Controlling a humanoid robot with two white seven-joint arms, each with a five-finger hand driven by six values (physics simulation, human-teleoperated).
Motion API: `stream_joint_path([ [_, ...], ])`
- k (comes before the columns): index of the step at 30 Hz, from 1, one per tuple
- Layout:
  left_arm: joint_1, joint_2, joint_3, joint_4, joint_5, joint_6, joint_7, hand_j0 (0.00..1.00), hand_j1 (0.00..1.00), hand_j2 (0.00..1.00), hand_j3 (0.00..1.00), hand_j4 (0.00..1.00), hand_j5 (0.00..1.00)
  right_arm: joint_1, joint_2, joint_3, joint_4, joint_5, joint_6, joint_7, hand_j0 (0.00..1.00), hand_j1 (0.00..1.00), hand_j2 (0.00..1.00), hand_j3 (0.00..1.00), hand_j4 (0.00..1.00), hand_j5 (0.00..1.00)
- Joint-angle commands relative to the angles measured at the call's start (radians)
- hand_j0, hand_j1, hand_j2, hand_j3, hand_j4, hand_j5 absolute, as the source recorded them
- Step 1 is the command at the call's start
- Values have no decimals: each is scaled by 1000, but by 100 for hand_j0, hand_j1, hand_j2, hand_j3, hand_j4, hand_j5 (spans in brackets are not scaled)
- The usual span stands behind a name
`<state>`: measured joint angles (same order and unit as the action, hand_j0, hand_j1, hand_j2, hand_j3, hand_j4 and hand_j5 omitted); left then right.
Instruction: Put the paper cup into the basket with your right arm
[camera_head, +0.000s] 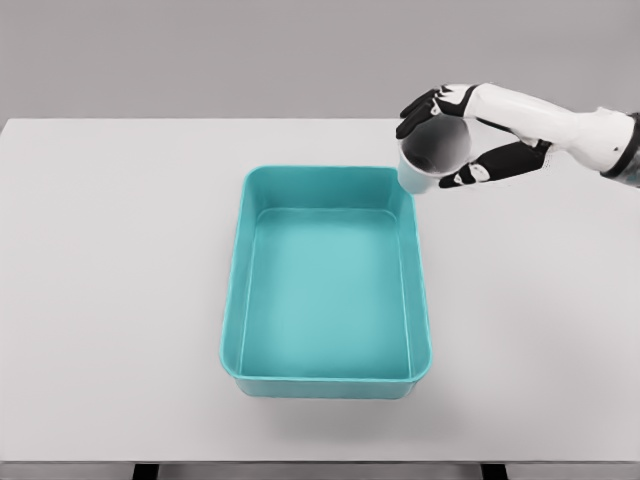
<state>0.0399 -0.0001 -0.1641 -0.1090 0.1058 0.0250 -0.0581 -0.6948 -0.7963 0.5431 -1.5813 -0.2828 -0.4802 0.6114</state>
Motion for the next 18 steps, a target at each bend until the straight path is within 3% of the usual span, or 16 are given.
stream_joint_path([
  [1, 0, 0, 0, 0, 0, 0, 0, 100, 100, 100, 100, 100, 100, -2, 51, 38, -2, 19, 37, -1, 68, 68, 68, 68, 68, 68],
  [3, 0, 0, 0, 0, 0, 0, 0, 100, 100, 100, 100, 100, 100, -6, 88, 43, -2, 42, 48, -1, 68, 68, 68, 68, 68, 68],
  [12, 0, 0, 0, 0, 0, 0, 0, 100, 100, 100, 100, 100, 100, -23, 120, 120, -2, 122, 64, -1, 70, 70, 70, 70, 70, 70],
  [13, 0, 0, 0, 0, 0, 0, 0, 100, 100, 100, 100, 100, 100, -31, 104, 100, 0, 125, 61, -1, 100, 100, 100, 100, 100, 100],
  [15, 0, 0, 0, 0, 0, 0, 0, 100, 100, 100, 100, 100, 100, -15, 66, -15, -2, 117, 51, -1, 100, 100, 100, 100, 100, 100],
  [17, 0, 0, 0, 0, 0, 0, 0, 100, 100, 100, 100, 100, 100, 67, -33, -176, -25, 76, 11, -1, 100, 100, 100, 100, 100, 100],
  [18, 0, 0, 0, 0, 0, 0, 0, 100, 100, 100, 100, 100, 100, 116, -80, -264, -23, -1, -8, -1, 100, 100, 100, 100, 100, 100],
])
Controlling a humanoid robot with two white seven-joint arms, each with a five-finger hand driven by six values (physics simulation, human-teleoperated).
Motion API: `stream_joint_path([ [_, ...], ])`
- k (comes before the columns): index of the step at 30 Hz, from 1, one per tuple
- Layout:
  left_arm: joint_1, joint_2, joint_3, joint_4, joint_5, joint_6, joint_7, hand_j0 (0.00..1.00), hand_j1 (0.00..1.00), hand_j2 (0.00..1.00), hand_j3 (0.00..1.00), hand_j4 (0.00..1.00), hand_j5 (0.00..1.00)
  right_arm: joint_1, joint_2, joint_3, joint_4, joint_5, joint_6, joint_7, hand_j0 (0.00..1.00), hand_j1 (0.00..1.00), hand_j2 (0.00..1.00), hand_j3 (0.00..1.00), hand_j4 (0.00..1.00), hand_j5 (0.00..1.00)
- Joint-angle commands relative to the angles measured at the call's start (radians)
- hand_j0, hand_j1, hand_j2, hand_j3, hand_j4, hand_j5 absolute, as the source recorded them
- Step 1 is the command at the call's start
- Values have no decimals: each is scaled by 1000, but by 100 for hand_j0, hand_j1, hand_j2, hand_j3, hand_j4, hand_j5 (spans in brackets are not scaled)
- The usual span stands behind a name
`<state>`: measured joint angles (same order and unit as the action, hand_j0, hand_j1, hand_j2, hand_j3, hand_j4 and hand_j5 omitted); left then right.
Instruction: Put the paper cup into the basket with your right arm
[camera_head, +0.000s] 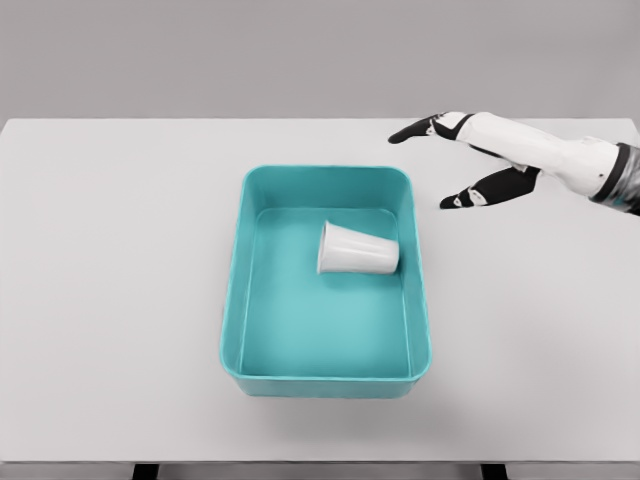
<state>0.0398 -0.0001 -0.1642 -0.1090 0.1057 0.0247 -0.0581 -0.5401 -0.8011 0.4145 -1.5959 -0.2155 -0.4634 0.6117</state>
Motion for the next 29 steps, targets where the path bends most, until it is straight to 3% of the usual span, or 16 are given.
stream_joint_path([
  [1, 0, 0, 0, 0, 0, 0, 0, 100, 100, 100, 100, 100, 100, 0, -104, -189, -1, -133, -31, -1, 100, 100, 100, 100, 100, 100],
  [3, 0, 0, 0, 0, 0, 0, 0, 100, 100, 100, 100, 100, 100, 115, -136, -315, 42, -179, -34, -1, 100, 100, 100, 100, 100, 100],
  [4, 0, 0, 0, 0, 0, 0, 0, 100, 100, 100, 100, 100, 100, 221, -129, -413, 96, -180, -26, -1, 100, 100, 100, 100, 100, 100],
  [5, 0, 0, 0, 0, 0, 0, 0, 100, 100, 100, 100, 100, 100, 302, -119, -456, 135, -180, -31, -1, 100, 100, 100, 100, 100, 100],
  [7, 0, 0, 0, 0, 0, 1, 0, 100, 100, 100, 100, 100, 100, 365, -79, -462, 175, -170, -35, -1, 100, 100, 100, 100, 100, 100],
  [14, 0, 0, 0, 0, 0, 0, 0, 100, 100, 100, 100, 100, 100, 405, -78, -425, 74, -163, -34, -1, 100, 100, 100, 100, 100, 100],
  [23, 0, 0, 0, 0, 0, 1, 0, 100, 100, 100, 100, 100, 100, 281, -75, -260, -19, -162, 11, -1, 100, 100, 100, 100, 100, 100],
  [29, -1, 0, 0, 0, 0, 0, 0, 100, 100, 100, 100, 100, 100, 250, -70, -257, -18, -162, 12, -1, 100, 100, 100, 100, 100, 100],
])
